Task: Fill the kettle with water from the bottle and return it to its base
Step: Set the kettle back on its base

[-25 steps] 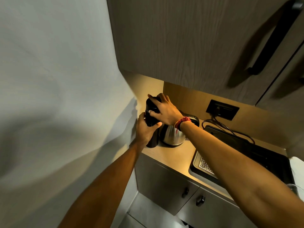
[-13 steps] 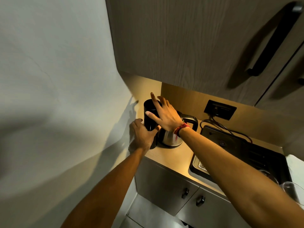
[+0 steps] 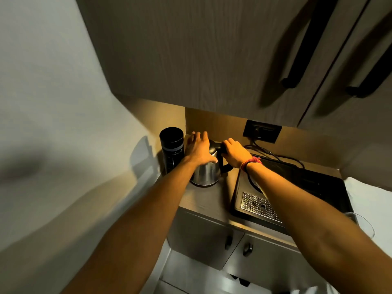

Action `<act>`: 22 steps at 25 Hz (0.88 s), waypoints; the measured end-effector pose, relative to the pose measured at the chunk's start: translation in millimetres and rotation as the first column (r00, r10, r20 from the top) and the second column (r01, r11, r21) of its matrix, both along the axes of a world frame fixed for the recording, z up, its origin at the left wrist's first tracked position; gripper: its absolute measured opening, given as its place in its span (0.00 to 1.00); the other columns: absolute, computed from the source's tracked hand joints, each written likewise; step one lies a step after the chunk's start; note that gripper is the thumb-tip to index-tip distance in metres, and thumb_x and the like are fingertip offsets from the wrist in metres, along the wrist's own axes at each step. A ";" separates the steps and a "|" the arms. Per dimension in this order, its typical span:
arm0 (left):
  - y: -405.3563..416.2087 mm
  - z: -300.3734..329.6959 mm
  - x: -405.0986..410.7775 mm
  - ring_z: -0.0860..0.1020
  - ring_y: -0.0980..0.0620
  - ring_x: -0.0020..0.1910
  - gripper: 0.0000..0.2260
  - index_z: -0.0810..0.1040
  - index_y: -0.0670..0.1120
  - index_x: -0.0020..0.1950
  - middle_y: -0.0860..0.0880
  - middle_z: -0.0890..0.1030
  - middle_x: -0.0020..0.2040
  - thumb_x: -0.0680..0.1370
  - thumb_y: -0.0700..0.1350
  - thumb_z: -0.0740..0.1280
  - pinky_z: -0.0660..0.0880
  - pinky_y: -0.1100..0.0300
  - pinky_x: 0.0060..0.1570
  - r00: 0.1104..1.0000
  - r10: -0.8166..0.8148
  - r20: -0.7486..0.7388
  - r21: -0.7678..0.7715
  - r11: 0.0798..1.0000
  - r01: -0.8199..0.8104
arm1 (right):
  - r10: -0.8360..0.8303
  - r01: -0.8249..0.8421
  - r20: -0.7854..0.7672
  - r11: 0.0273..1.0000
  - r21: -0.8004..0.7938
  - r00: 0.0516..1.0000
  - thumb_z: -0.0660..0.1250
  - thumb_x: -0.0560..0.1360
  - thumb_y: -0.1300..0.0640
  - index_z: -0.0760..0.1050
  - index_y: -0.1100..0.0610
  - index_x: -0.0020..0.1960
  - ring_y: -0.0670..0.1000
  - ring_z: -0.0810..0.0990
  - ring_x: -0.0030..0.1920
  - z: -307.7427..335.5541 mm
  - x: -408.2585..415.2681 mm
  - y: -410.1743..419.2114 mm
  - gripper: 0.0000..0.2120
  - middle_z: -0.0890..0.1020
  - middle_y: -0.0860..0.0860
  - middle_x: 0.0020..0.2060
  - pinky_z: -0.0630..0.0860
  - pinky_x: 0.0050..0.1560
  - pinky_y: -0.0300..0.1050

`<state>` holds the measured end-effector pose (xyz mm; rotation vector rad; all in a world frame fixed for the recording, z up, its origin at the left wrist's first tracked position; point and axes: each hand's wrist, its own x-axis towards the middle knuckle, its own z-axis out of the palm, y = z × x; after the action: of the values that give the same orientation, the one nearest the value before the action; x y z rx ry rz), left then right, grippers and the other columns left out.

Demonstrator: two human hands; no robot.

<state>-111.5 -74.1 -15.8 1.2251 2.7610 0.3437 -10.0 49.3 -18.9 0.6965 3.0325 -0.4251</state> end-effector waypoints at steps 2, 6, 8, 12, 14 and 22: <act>9.3 -0.2 -8.4 0.58 0.34 0.76 0.56 0.51 0.41 0.79 0.35 0.60 0.77 0.64 0.60 0.80 0.60 0.39 0.72 0.989 0.090 0.121 -0.211 0.975 -0.063 | -0.023 0.023 0.000 0.999 -0.026 1.000 0.63 0.79 0.58 0.68 0.62 0.63 0.62 0.75 0.60 -2.2 1.4 -0.2 0.15 0.75 0.61 0.61 0.73 0.59 0.56; 20.7 -12.9 -2.3 0.62 0.32 0.73 0.55 0.55 0.42 0.78 0.32 0.62 0.75 0.62 0.63 0.80 0.67 0.40 0.67 0.993 0.112 0.037 -0.244 0.965 -0.100 | -0.008 0.007 -0.018 0.999 -0.035 1.000 0.63 0.78 0.60 0.68 0.62 0.64 0.62 0.75 0.60 -5.7 5.2 2.8 0.15 0.76 0.61 0.61 0.73 0.58 0.55; 23.8 -16.3 -0.5 0.62 0.32 0.73 0.56 0.56 0.42 0.77 0.31 0.63 0.74 0.61 0.64 0.80 0.67 0.41 0.67 0.992 0.120 0.031 -0.193 0.975 -0.112 | -0.019 0.017 -0.053 0.999 -0.036 0.998 0.63 0.79 0.61 0.68 0.62 0.64 0.62 0.75 0.60 -7.4 8.4 5.3 0.14 0.76 0.61 0.61 0.73 0.59 0.55; 36.0 -7.0 6.8 0.65 0.33 0.69 0.51 0.62 0.43 0.71 0.32 0.68 0.69 0.58 0.64 0.81 0.68 0.42 0.66 0.998 0.070 -0.008 -0.069 0.995 -0.070 | -0.137 0.135 -0.126 0.990 -0.031 0.982 0.61 0.78 0.66 0.72 0.67 0.51 0.66 0.76 0.51 4.0 36.0 10.7 0.04 0.76 0.65 0.51 0.72 0.50 0.50; 49.5 7.7 14.8 0.64 0.32 0.69 0.49 0.63 0.43 0.70 0.32 0.67 0.69 0.58 0.62 0.82 0.67 0.40 0.66 0.999 0.054 -0.007 0.015 0.998 -0.054 | -0.164 0.168 -0.180 0.986 0.009 0.970 0.60 0.78 0.68 0.71 0.66 0.45 0.62 0.75 0.45 16.8 48.2 23.7 0.04 0.75 0.63 0.46 0.70 0.47 0.43; 117.5 42.5 83.4 0.62 0.33 0.72 0.47 0.69 0.41 0.70 0.33 0.69 0.69 0.61 0.68 0.77 0.68 0.40 0.64 0.992 -0.123 -0.030 0.041 0.991 0.124 | -0.234 0.239 -0.308 0.971 -0.021 0.922 0.64 0.75 0.66 0.74 0.63 0.59 0.61 0.79 0.55 34.4 116.3 95.3 0.13 0.79 0.62 0.55 0.75 0.54 0.53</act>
<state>-28.0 43.4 26.7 1.4133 2.6976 0.3795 106.3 144.6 15.5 1.1038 3.2522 -0.5626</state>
